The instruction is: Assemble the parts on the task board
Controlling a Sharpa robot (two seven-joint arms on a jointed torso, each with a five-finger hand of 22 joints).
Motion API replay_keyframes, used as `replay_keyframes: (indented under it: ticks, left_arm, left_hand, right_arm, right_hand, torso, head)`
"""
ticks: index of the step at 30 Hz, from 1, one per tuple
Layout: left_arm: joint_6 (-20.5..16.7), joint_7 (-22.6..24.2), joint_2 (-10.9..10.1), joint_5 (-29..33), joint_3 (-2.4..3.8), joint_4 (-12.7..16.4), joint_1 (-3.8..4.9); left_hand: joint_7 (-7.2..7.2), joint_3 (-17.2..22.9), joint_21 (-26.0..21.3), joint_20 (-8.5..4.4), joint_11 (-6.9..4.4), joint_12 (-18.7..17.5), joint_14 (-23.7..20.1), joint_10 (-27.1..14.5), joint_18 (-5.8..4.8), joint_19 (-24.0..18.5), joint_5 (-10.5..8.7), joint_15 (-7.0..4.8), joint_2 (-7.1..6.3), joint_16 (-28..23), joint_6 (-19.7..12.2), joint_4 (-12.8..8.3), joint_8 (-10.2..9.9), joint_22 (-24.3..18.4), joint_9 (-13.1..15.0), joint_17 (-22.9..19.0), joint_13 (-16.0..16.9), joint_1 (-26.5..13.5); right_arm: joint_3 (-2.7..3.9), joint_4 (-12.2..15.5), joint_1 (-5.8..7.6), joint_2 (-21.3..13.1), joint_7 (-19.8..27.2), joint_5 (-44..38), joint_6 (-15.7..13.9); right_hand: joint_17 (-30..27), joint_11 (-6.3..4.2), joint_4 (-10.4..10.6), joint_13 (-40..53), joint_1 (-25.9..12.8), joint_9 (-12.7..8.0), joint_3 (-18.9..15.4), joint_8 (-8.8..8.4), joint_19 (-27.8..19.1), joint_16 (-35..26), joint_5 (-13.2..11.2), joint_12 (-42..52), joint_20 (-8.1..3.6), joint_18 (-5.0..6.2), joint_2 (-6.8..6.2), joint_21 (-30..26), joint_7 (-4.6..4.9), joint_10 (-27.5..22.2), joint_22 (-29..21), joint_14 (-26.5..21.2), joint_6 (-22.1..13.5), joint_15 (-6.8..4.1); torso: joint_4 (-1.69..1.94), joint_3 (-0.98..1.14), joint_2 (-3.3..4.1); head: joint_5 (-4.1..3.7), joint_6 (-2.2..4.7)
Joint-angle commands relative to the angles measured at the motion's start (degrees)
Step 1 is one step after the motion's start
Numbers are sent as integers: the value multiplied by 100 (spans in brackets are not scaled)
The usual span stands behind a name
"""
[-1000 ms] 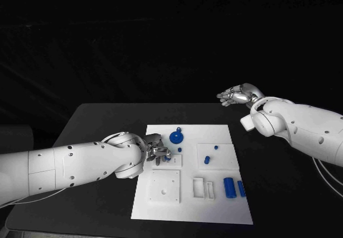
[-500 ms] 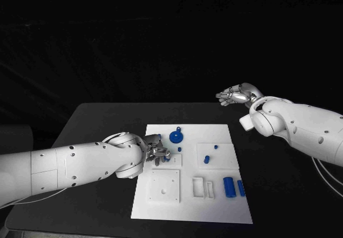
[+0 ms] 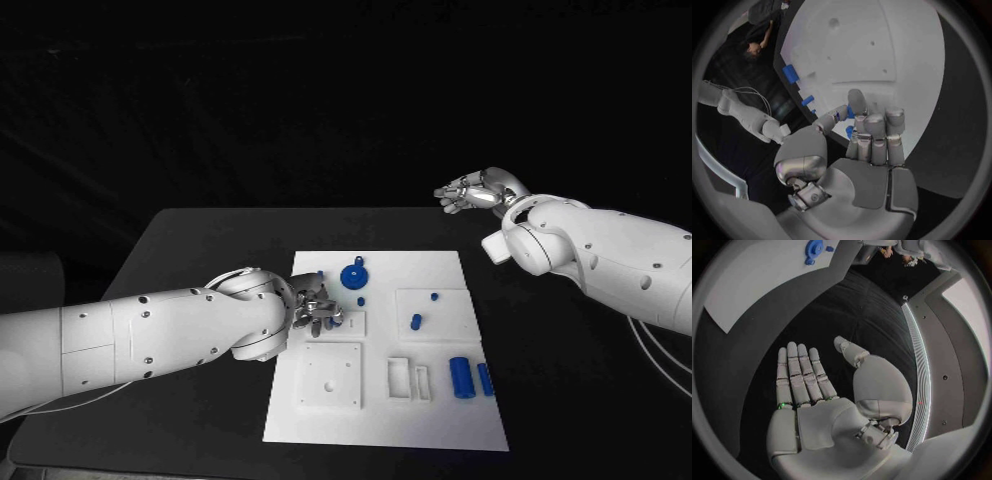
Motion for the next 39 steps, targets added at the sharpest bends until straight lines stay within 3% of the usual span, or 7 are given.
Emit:
replay_keyframes:
  ticks: [1,13,30,39]
  left_arm:
    - [451,-61,8,-78,-32,9,-41]
    - [261,-2,-16,-68,-31,15,-45]
    - [497,-43,-7,83,-27,-69,-44]
    - [859,-80,31,222,-24,-135,-36]
  left_hand:
    - [-360,108,34,-637,-178,40,389,-206,123,26,-16,-394,90,28,369,-89,-14,96,-1,-9,-7,53]
    - [-358,111,39,-632,-176,51,385,-208,129,26,-25,-391,110,47,374,-84,-21,92,4,-30,-19,60]
    - [-369,97,51,-623,-185,92,390,-182,134,21,-35,-398,157,106,411,-92,-16,90,19,-54,-30,11]
    - [-375,123,47,-615,-188,123,357,-175,136,-21,1,-398,165,118,430,-105,-15,92,30,-83,-34,2]
  right_arm:
    - [3,24,3,-1,31,-4,48]
    - [3,20,2,-8,28,-4,56]
    - [3,8,1,3,27,-4,72]
    - [3,0,1,12,3,-4,83]
  right_hand:
    - [-9,-1,-1,-7,41,-8,-23,31,-33,-8,36,-29,-10,-4,-5,-21,22,59,9,-5,-38,20]
    - [-18,0,-4,-18,47,-13,-23,37,-38,-7,37,-41,-8,-1,-1,-23,20,65,14,-7,-35,21]
    - [-31,1,-10,-33,60,-22,-19,42,-45,-5,32,-57,-4,2,6,-26,19,72,20,-10,-33,22]
    - [-36,2,-11,-38,63,-26,-19,43,-48,-4,31,-62,-2,3,8,-28,19,74,22,-12,-34,23]
  torso:
    - [3,0,0]
    - [0,-3,3]
    - [1,1,2]
    - [-4,2,2]
  head:
    - [4,-14]
    - [3,-10]
    - [-4,-8]
    - [-9,-19]
